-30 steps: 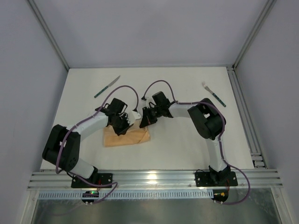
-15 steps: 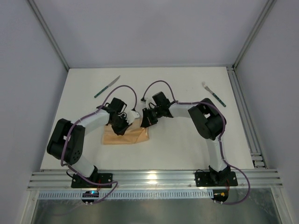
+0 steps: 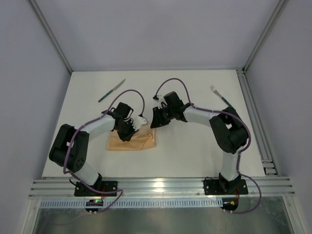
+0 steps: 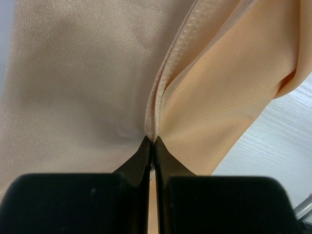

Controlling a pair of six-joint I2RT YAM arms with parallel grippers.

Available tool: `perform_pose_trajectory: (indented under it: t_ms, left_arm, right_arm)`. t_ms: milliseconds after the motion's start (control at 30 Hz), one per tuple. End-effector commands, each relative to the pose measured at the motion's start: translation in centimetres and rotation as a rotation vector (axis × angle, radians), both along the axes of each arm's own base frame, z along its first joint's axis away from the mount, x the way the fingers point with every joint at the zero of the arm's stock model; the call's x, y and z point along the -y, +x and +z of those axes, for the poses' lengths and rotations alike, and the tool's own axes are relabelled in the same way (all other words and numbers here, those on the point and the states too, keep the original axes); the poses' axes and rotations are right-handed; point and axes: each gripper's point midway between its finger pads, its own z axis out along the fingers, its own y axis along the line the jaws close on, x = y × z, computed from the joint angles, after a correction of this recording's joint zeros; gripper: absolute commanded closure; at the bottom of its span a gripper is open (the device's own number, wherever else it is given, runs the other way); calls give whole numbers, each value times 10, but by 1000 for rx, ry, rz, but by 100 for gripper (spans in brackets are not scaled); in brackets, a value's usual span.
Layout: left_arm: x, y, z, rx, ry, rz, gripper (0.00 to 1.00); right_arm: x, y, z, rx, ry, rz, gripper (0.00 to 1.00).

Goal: Fold the napkin into a case and place the utensils inside
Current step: Fold the lower triangle-folded napkin at the center of the board.

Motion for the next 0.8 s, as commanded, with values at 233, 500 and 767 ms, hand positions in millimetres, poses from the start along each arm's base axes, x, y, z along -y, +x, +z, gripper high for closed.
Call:
perform_pose_trajectory:
  t_ms: [233,500,767]
  left_arm:
    - [14,-1,10,9,-19,-63,99]
    - [22,3,13,18,-26,-59,90]
    - [17,3,9,9,8,-46,90]
  right_arm:
    - [18,-17,40,94,79,-30,60]
    - [15,-37,30,33,147,-11,59]
    - [13,-42,30,19,173,3,62]
